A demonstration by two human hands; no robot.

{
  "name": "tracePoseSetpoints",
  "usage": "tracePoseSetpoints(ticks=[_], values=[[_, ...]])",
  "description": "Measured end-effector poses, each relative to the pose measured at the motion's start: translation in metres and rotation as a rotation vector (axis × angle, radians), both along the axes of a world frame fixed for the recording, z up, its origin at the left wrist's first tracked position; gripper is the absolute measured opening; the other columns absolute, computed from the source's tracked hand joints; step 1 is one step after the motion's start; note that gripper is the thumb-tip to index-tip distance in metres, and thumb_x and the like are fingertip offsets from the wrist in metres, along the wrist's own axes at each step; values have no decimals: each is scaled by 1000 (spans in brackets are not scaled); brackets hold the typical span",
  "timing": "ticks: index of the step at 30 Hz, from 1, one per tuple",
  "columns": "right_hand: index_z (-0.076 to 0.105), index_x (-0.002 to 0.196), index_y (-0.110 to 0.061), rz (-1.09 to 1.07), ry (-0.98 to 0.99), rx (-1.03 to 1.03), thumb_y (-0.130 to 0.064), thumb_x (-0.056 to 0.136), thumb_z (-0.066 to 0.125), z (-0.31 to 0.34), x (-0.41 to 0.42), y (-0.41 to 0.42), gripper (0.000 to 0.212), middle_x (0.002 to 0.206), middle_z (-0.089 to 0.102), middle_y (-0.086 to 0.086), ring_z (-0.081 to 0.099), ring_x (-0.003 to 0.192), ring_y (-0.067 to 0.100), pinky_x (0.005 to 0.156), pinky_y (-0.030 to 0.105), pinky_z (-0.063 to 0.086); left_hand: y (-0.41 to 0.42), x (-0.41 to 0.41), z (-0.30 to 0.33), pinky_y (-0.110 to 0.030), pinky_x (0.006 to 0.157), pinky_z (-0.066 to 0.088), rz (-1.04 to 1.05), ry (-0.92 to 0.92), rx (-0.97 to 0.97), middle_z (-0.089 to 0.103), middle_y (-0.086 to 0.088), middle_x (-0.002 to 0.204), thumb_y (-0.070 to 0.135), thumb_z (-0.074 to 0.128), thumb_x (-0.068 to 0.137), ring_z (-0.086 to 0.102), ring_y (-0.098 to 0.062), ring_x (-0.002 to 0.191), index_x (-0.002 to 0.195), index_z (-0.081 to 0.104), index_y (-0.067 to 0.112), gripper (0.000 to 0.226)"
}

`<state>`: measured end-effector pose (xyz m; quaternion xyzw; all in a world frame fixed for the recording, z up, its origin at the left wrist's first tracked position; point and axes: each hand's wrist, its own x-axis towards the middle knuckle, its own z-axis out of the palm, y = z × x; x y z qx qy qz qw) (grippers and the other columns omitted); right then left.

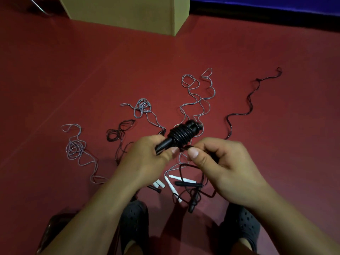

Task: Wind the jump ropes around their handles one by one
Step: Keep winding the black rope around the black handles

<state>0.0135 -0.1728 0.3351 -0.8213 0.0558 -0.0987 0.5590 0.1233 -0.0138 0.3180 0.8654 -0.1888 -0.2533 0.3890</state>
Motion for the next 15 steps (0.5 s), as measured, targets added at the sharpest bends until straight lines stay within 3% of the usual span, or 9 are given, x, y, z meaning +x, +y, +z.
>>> tracePoseSetpoints(ticks=[5,9,15], values=[[71,85,-23,11,8,-155,-26,94,62,0,0,-4,13,70,63,-1,58,61,9,53,10,43,-3,-5,0,-20,46,32,-160,9,37,44,13,51,44,67,89,39,-6,45,71,60,28,25],[69,88,-25,30,8,-389,-42,94,53,-6,3,-12,24,76,64,-9,61,74,9,64,33,49,-2,-7,-3,-38,68,54,-306,42,109,64,10,71,52,62,80,61,-12,67,85,65,34,19],[69,86,-34,-19,122,-480,-62,81,52,-7,5,-27,34,74,65,-15,61,73,4,65,37,51,-3,-15,2,-25,55,38,-474,60,223,49,9,59,40,70,87,45,-7,54,76,61,20,24]])
